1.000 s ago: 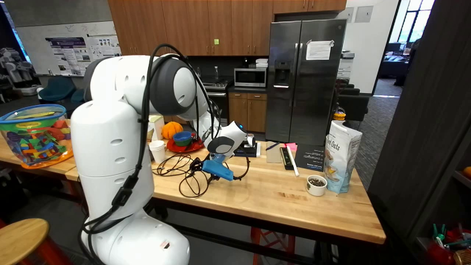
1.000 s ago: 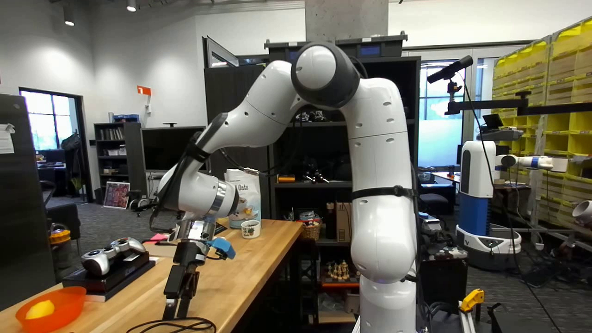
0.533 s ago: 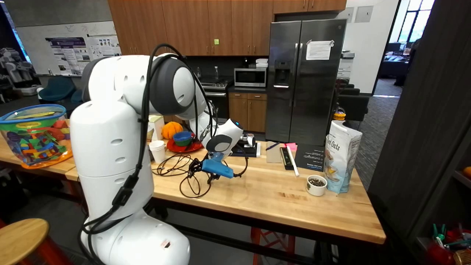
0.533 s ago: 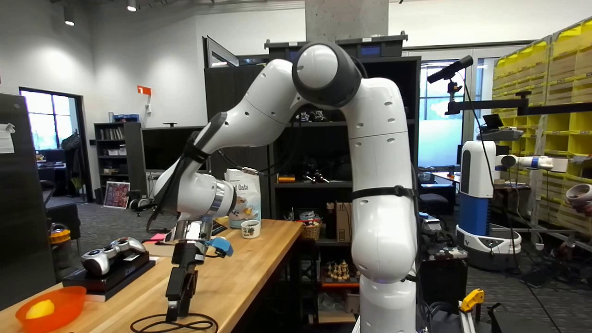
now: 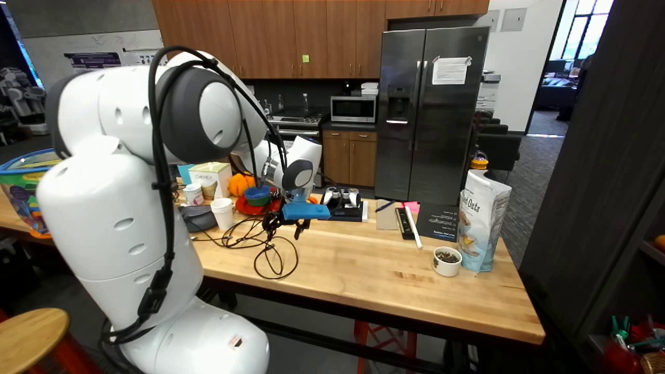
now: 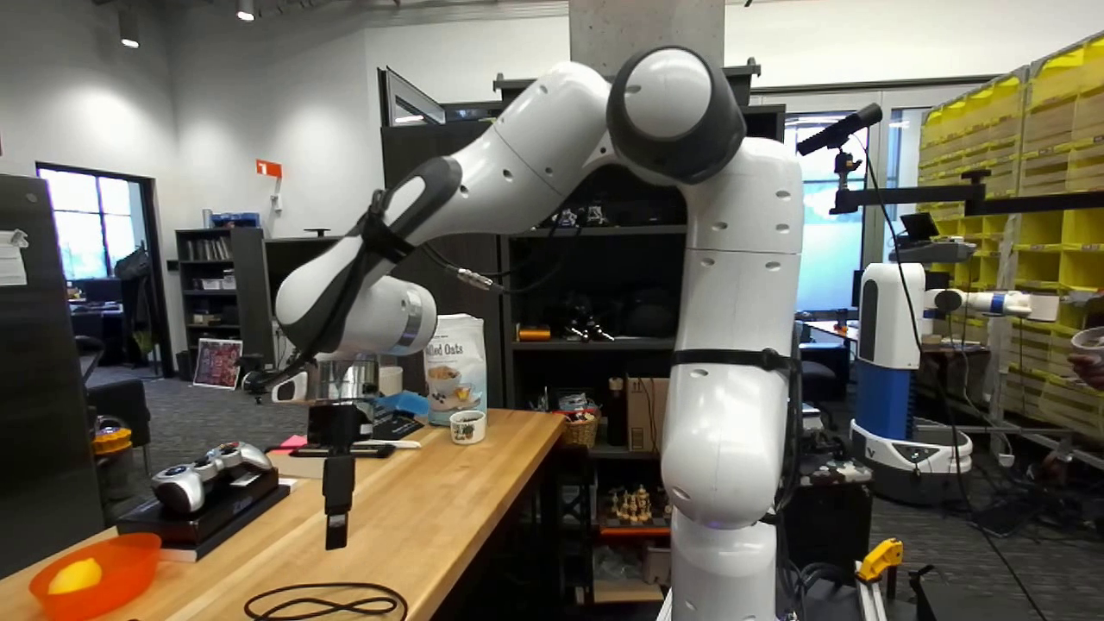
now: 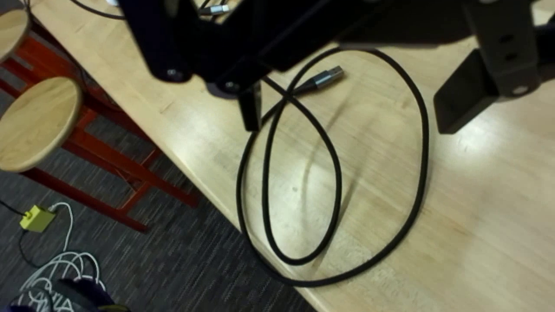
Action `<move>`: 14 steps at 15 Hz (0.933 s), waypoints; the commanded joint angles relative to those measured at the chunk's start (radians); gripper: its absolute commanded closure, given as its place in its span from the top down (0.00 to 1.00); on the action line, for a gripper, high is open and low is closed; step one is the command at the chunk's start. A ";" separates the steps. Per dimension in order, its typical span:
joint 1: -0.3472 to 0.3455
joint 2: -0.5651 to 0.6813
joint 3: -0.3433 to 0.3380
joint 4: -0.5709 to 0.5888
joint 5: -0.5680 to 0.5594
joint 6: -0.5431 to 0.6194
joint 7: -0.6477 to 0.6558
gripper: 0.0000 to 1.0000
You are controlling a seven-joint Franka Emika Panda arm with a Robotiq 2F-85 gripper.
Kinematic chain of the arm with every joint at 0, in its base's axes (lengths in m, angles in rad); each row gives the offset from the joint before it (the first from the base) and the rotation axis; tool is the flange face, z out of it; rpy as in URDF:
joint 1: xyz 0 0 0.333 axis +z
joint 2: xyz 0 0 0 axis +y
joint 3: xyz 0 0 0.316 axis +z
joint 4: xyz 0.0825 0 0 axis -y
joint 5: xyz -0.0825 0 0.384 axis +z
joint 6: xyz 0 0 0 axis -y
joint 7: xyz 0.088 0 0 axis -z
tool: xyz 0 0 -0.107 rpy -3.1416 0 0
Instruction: Move the black cable to the right.
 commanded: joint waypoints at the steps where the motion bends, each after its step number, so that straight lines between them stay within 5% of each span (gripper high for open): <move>1: 0.034 -0.054 -0.012 -0.013 -0.072 0.005 -0.101 1.00; 8: 0.028 0.014 -0.047 0.018 -0.152 0.096 -0.304 1.00; 14: 0.019 0.103 -0.051 0.053 -0.072 0.166 -0.422 1.00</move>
